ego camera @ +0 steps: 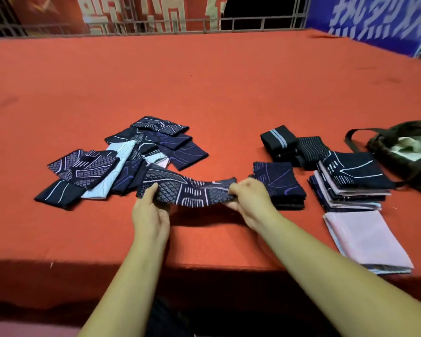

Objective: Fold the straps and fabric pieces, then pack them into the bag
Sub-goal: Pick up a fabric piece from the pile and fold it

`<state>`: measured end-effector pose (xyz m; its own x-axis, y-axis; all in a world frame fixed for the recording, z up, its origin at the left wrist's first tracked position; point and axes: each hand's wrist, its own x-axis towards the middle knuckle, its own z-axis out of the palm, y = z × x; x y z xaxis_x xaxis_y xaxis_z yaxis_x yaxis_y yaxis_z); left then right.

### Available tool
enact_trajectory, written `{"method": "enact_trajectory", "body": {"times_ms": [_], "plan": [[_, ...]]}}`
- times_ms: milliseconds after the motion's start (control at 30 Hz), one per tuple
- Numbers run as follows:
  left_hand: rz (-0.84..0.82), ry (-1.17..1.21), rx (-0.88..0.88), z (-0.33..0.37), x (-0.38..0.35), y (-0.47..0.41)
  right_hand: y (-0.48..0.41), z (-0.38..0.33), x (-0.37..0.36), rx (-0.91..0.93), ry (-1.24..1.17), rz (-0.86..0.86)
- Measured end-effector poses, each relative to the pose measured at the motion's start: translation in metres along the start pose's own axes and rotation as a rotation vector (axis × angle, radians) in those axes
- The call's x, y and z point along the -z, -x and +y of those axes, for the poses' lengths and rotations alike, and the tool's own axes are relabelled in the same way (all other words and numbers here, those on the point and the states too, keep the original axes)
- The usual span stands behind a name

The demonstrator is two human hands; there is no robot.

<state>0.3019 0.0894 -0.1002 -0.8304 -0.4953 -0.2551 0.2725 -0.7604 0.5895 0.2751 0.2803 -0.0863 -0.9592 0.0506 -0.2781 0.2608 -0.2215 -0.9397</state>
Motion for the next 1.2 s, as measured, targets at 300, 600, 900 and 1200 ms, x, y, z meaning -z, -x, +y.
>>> {"method": "enact_trajectory", "body": {"times_ms": [300,600,900,1200], "plan": [[-0.455,-1.031,-0.208,-0.022,0.03,0.026,0.007,0.047,0.016,0.071,0.345,0.055],[-0.922,-1.66,-0.434,-0.043,0.05,0.022,0.003,0.051,0.022,-0.066,0.051,0.016],[-0.876,-1.919,-0.648,-0.049,0.059,0.023,-0.005,0.058,0.021,0.123,0.361,0.067],[-0.853,-1.91,-0.465,-0.04,0.047,0.02,-0.009,0.056,0.02,0.17,0.369,0.082]]}}
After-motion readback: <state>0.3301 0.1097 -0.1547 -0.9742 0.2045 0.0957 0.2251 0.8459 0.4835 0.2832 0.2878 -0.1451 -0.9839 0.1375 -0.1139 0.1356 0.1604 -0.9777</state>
